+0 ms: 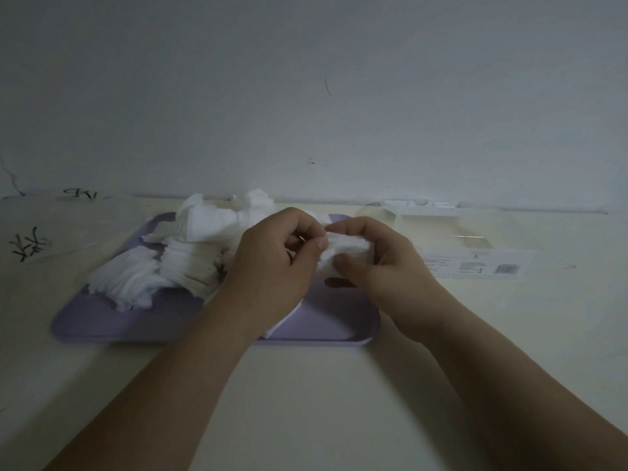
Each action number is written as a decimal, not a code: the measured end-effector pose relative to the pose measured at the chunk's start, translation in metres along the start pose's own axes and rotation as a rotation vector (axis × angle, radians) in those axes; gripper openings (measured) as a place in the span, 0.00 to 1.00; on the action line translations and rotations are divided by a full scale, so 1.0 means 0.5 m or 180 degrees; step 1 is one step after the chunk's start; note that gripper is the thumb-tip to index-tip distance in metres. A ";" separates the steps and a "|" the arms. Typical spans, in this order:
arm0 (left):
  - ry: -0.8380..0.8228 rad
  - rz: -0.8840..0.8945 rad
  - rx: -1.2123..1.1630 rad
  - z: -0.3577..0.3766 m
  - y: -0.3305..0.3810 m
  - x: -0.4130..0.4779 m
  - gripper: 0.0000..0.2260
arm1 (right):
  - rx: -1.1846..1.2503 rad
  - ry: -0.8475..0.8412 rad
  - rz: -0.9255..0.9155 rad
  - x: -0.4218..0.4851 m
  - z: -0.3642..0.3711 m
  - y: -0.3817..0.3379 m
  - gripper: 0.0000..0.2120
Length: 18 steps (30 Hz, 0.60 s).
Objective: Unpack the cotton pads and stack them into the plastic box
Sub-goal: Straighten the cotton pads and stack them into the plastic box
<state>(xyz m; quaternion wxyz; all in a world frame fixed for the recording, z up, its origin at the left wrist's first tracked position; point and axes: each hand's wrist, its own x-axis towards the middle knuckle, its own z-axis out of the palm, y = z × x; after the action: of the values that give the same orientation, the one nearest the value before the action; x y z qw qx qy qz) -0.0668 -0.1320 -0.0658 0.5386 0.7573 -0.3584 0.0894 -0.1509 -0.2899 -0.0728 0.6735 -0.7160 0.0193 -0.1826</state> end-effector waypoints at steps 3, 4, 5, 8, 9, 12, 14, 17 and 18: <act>-0.0023 -0.0186 -0.0239 0.001 -0.006 0.000 0.09 | -0.0050 -0.0008 -0.0058 0.000 0.001 0.000 0.14; -0.0025 -0.0218 -0.0266 0.001 -0.005 0.000 0.09 | -0.0063 -0.0004 -0.0067 0.000 0.001 0.000 0.14; -0.0020 -0.0237 -0.0259 0.002 -0.005 0.000 0.08 | -0.0082 0.0003 -0.0067 0.000 0.002 0.000 0.15; 0.0048 -0.0297 -0.0286 0.001 0.000 0.000 0.08 | -0.0130 0.0080 -0.0039 0.000 0.003 0.001 0.18; 0.0057 -0.0323 -0.0311 0.001 0.003 -0.001 0.08 | -0.0123 0.0091 -0.0050 0.000 0.003 0.001 0.19; 0.0006 -0.0386 -0.0385 0.000 0.011 -0.002 0.06 | -0.0194 0.0065 -0.0119 0.000 0.002 0.001 0.19; -0.0044 -0.0361 -0.0373 -0.002 0.013 -0.003 0.05 | -0.0273 0.0089 -0.0156 0.000 0.000 0.000 0.19; -0.0020 -0.0249 -0.0193 -0.003 0.017 -0.005 0.05 | -0.0397 0.0118 -0.0230 0.001 -0.001 -0.001 0.17; 0.0015 -0.0209 -0.0120 -0.002 0.017 -0.004 0.06 | -0.0421 0.0113 -0.0241 0.000 -0.001 -0.003 0.16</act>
<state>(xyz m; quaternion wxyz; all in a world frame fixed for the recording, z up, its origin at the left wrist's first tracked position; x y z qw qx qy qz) -0.0732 -0.1315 -0.0600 0.5562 0.7582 -0.3337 0.0666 -0.1512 -0.2902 -0.0714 0.6169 -0.7558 0.0162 -0.2190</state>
